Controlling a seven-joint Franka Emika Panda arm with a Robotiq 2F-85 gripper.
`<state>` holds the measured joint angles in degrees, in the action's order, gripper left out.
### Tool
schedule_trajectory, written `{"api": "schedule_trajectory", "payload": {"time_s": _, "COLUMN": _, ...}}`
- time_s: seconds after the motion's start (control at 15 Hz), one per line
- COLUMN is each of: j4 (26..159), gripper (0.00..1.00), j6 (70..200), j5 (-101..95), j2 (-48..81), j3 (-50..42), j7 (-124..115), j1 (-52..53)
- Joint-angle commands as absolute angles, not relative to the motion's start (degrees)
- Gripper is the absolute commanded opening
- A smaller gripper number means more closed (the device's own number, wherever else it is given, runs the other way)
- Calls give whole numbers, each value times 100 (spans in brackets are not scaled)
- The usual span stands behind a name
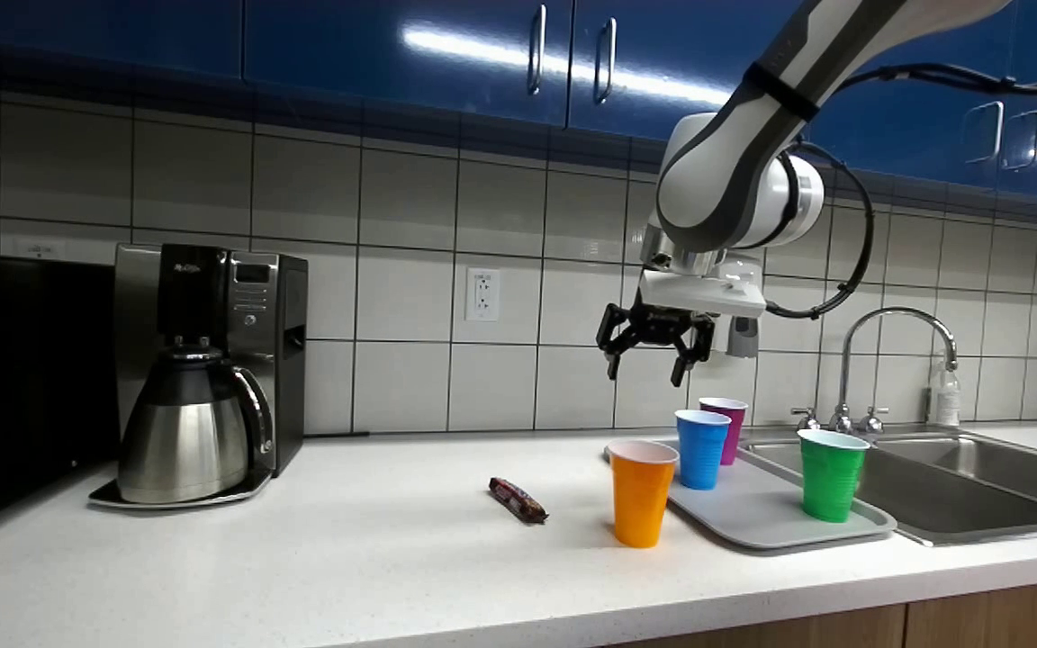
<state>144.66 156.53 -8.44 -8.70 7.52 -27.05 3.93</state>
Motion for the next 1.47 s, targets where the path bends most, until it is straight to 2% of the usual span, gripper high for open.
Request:
{"api": "schedule_trajectory", "payload": {"time_s": 0.0, "j4": 14503, "gripper": 100, "j6": 15804, "j5": -851, "j2": -912, "j3": 735, "j7": -2655, "j1": 185}}
{"api": "schedule_trajectory", "payload": {"time_s": 1.4, "j4": 13314, "gripper": 100, "j6": 16221, "j5": -679, "j2": 530, "j3": -96, "j7": -1659, "j1": -63}}
